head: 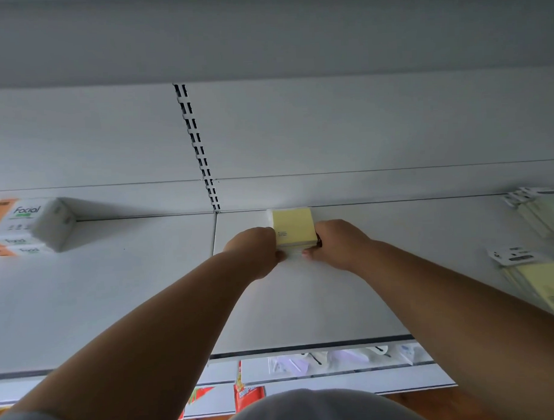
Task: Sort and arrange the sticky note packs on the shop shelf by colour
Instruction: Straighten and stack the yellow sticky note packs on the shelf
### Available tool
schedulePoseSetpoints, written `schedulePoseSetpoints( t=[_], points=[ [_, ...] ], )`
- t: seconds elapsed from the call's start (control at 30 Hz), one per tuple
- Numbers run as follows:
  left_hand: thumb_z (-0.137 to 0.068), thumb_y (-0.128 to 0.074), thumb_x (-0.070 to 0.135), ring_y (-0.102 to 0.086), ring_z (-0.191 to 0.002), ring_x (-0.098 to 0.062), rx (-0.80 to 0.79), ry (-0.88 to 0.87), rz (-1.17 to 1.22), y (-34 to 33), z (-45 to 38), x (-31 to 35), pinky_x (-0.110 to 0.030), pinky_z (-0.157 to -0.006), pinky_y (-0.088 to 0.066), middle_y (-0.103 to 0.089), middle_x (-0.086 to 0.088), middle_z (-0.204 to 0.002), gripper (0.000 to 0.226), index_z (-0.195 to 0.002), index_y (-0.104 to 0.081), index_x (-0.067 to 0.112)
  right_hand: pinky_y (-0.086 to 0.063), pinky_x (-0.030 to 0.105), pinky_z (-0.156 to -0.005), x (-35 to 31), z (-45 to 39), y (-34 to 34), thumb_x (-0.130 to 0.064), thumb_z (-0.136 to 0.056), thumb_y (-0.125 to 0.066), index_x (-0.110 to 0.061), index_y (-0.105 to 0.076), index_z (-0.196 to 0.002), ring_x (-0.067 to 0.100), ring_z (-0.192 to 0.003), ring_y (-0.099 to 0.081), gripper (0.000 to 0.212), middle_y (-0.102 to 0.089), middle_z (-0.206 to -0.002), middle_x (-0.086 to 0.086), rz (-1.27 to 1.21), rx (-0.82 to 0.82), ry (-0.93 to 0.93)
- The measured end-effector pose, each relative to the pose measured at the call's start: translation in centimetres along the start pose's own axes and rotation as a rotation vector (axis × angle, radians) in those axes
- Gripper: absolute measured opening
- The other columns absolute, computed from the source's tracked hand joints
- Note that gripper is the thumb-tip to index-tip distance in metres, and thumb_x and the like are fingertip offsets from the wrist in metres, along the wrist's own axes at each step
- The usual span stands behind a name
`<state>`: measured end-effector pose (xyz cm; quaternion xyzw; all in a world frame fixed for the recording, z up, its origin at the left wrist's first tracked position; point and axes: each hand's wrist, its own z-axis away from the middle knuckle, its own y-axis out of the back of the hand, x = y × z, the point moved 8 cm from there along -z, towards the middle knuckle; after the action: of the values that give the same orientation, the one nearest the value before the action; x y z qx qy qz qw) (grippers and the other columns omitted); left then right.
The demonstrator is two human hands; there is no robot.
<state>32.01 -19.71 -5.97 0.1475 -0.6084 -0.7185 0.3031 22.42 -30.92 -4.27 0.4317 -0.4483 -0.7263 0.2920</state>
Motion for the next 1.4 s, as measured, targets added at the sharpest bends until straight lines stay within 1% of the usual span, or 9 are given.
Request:
schedulePoseSetpoints(
  t=[0.23, 0.33, 0.43, 0.63, 0.73, 0.83, 1.13, 1.23, 1.4],
  points=[
    [-0.091, -0.055, 0.045, -0.059, -0.090, -0.030, -0.010, -0.008, 0.004, 0.0, 0.3, 0.0, -0.034, -0.071, -0.047, -0.063, -0.009, -0.102, 0.035, -0.102, -0.054, 0.012, -0.036, 0.027, -0.067, -0.1, 0.4, 0.1, -0.037, -0.083, -0.071, -0.015, -0.064, -0.098, 0.020, -0.079, -0.053, 0.027, -0.066, -0.097, 0.007, -0.026, -0.027, 0.015],
    [-0.091, -0.057, 0.047, -0.059, -0.091, -0.029, -0.031, -0.007, 0.017, 0.0, 0.2, 0.0, -0.035, -0.072, -0.048, -0.063, -0.008, -0.102, 0.036, -0.102, -0.055, 0.013, -0.036, 0.027, -0.064, -0.2, 0.3, 0.1, -0.037, -0.083, -0.071, -0.021, -0.056, -0.082, 0.019, -0.078, -0.053, 0.022, -0.061, -0.084, 0.001, -0.011, -0.058, 0.019],
    [-0.090, -0.057, 0.049, -0.059, -0.091, -0.028, -0.029, -0.004, 0.026, 0.2, 0.3, 0.0, -0.034, -0.070, -0.046, -0.063, -0.007, -0.100, 0.038, -0.102, -0.056, 0.013, -0.032, 0.023, -0.055, 0.0, 0.3, 0.5, -0.039, -0.082, -0.072, -0.028, -0.045, -0.067, 0.012, -0.068, -0.050, 0.033, -0.050, -0.071, -0.009, -0.003, -0.122, 0.012],
    [-0.097, -0.044, 0.046, -0.051, -0.080, -0.026, -0.003, -0.005, -0.031, 0.1, 1.0, 0.1, -0.034, -0.066, -0.041, -0.061, -0.008, -0.098, 0.036, -0.102, -0.053, 0.012, -0.030, 0.024, -0.051, -0.2, 0.1, 0.9, -0.042, -0.086, -0.066, -0.024, -0.044, -0.063, 0.020, -0.072, -0.050, 0.037, -0.046, -0.066, -0.005, 0.160, -0.143, 0.048],
    [-0.097, -0.043, 0.045, -0.049, -0.078, -0.026, -0.023, -0.001, -0.025, 0.2, 0.9, 0.1, -0.034, -0.066, -0.041, -0.061, -0.008, -0.096, 0.034, -0.102, -0.052, 0.012, -0.032, 0.026, -0.051, -0.2, 0.1, 0.8, -0.041, -0.087, -0.065, -0.016, -0.052, -0.073, 0.020, -0.066, -0.051, 0.032, -0.052, -0.070, 0.000, 0.142, -0.131, 0.040],
    [-0.098, -0.043, 0.045, -0.049, -0.077, -0.026, -0.024, -0.001, -0.007, 0.2, 1.1, -0.1, -0.034, -0.065, -0.039, -0.061, -0.009, -0.095, 0.031, -0.094, -0.047, 0.014, -0.035, 0.029, -0.058, 0.2, 0.3, 0.7, -0.043, -0.087, -0.064, -0.014, -0.055, -0.078, 0.022, -0.073, -0.055, 0.032, -0.057, -0.078, 0.004, 0.152, -0.108, 0.040],
    [-0.096, -0.044, 0.047, -0.060, -0.094, -0.030, 0.096, 0.048, 0.050, 1.0, 4.8, 0.0, -0.034, -0.070, -0.045, -0.059, -0.006, -0.099, 0.034, -0.103, -0.052, 0.015, -0.041, 0.031, -0.064, 1.6, 3.9, 1.2, -0.041, -0.089, -0.061, -0.016, -0.052, -0.090, 0.022, -0.077, -0.054, 0.026, -0.056, -0.086, 0.000, 0.070, 0.195, 0.036],
    [-0.095, -0.044, 0.046, -0.061, -0.091, -0.029, 0.081, -0.065, 0.133, 0.4, 6.6, 3.2, -0.035, -0.076, -0.051, -0.062, -0.005, -0.098, 0.031, -0.100, -0.055, 0.018, -0.040, 0.029, -0.066, 2.4, 5.9, 2.0, -0.034, -0.091, -0.059, -0.017, -0.053, -0.091, 0.020, -0.076, -0.054, 0.019, -0.056, -0.089, -0.001, 0.014, 0.296, 0.000],
    [-0.095, -0.046, 0.047, -0.059, -0.086, -0.022, 0.071, -0.256, 0.233, -0.1, 7.9, 10.0, -0.032, -0.072, -0.048, -0.060, 0.001, -0.093, 0.025, -0.094, -0.053, 0.023, -0.048, 0.032, -0.070, 5.4, 10.3, 4.3, -0.030, -0.092, -0.058, -0.016, -0.056, -0.092, 0.017, -0.076, -0.055, 0.014, -0.058, -0.089, -0.001, 0.007, 0.411, -0.065]
  ],
)
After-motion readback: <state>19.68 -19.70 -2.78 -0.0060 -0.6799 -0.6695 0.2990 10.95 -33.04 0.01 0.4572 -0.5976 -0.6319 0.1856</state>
